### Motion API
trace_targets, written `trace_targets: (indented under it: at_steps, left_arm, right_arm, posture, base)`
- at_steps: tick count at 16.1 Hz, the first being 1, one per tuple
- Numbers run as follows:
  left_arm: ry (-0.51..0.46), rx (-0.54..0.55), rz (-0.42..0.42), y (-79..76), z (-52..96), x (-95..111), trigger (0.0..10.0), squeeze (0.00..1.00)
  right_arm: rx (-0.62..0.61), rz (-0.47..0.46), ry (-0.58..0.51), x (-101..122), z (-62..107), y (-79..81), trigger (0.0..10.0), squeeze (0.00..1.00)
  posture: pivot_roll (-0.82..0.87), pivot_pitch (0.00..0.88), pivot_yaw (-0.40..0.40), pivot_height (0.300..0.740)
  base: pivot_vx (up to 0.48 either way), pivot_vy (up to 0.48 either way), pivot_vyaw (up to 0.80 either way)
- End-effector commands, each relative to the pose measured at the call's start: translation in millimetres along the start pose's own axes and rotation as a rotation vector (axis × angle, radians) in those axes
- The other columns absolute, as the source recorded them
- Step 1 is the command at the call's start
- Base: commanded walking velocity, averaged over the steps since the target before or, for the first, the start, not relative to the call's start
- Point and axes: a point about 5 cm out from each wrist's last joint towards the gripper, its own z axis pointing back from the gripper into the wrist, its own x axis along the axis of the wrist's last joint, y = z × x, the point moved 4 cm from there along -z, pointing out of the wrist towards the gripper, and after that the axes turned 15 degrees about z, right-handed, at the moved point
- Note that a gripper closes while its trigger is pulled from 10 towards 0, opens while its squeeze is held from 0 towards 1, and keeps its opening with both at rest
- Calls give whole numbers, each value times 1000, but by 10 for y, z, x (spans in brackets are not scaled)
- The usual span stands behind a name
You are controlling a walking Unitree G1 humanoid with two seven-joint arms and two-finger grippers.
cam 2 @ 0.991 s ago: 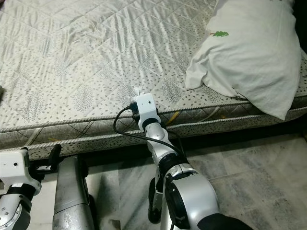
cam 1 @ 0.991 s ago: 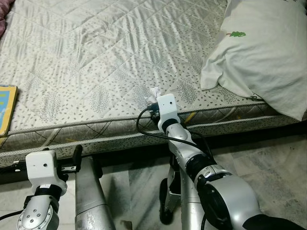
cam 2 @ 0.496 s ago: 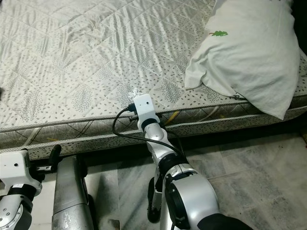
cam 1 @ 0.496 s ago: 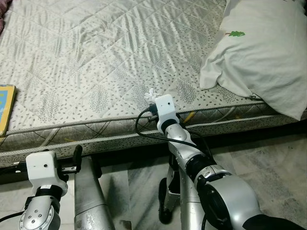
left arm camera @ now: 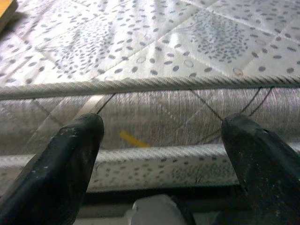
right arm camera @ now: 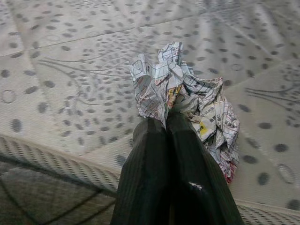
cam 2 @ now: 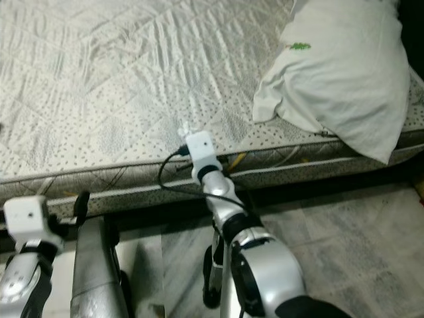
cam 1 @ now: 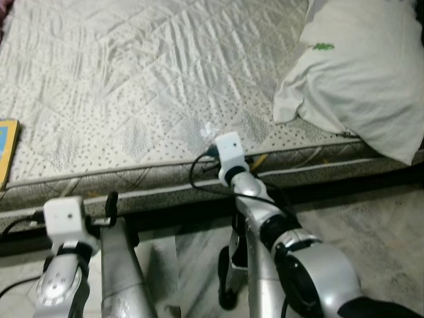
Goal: Clean up the room
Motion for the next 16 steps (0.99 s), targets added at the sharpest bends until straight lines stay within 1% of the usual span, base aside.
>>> trace_targets:
  at_steps: [1, 3, 4, 5, 6, 7, 8, 9, 10, 11, 12, 13, 14, 15, 16]
  left_arm:
    - [6, 8, -12, 40, -32, -31, 10000, 0]
    - [-24, -27, -24, -10, -228, 40, 10000, 0]
    - [-30, -43, -28, -38, -308, 66, 10000, 0]
    - [-42, -67, -33, -87, -426, 111, 10000, 0]
    - [-55, -98, -44, -151, -544, 151, 10000, 0]
    - [-57, -111, -51, -175, -607, 161, 10000, 0]
    - [-59, -115, -53, -181, -634, 162, 10000, 0]
    - [-84, -115, -51, -178, -719, 201, 10000, 0]
    - [-88, -115, -49, -185, -788, 207, 10000, 0]
    - [-89, -116, -49, -193, -799, 206, 10000, 0]
    - [-90, -133, -50, -251, -828, 174, 10000, 0]
    - [-88, -144, -46, -296, -828, 155, 10000, 0]
    - [-88, -155, -34, -333, -840, 134, 10000, 0]
    - [-88, -170, -22, -367, -844, 113, 10000, 0]
    - [-94, -182, -11, -402, -848, 105, 10000, 0]
  right_arm:
    - [-11, -27, 23, -89, 27, -54, 0, 0]
    - [-49, -56, -21, -89, 61, -194, 0, 0]
    - [-70, -72, -30, -90, 70, -256, 0, 0]
    - [-111, -96, -59, -78, 95, -376, 0, 0]
    - [-171, -118, -123, -39, 164, -549, 0, 0]
    - [-196, -115, -173, 7, 215, -630, 0, 0]
    - [-204, -105, -193, 26, 238, -658, 0, 0]
    - [-239, -93, -257, 83, 354, -750, 0, 0]
    - [-291, -123, -290, 94, 509, -855, 0, 0]
    - [-303, -132, -303, 106, 559, -881, 0, 0]
    - [-348, -128, -313, 99, 696, -964, 10000, 0]
    - [-396, -140, -310, 82, 788, -1046, 10000, 0]
    - [-436, -131, -297, 58, 874, -1115, 10000, 0]
    - [-482, -86, -223, -55, 931, -1182, 10000, 0]
    - [-520, -52, -181, -111, 1020, -1244, 10000, 0]
  posture:
    - [129, 132, -74, 484]
    - [109, 87, -54, 484]
    - [88, 47, -31, 484]
    - [72, 20, -15, 484]
    - [43, 0, 10, 484]
    - [26, 0, 22, 484]
    - [26, 0, 22, 484]
    - [-2, 0, 41, 484]
    - [-29, 0, 59, 484]
    - [-29, 0, 59, 484]
    - [-53, 0, 77, 484]
    - [-62, 0, 83, 484]
    - [-73, 0, 90, 484]
    - [-75, 0, 94, 484]
    - [-73, 0, 89, 484]
  base:
    - [0, 0, 0]
    - [0, 0, 0]
    - [0, 0, 0]
    - [0, 0, 0]
    - [0, 0, 0]
    - [0, 0, 0]
    - [0, 0, 0]
    - [0, 0, 0]
    - [0, 0, 0]
    - [0, 0, 0]
    - [0, 0, 0]
    - [0, 0, 0]
    - [0, 0, 0]
    - [0, 0, 0]
    - [0, 0, 0]
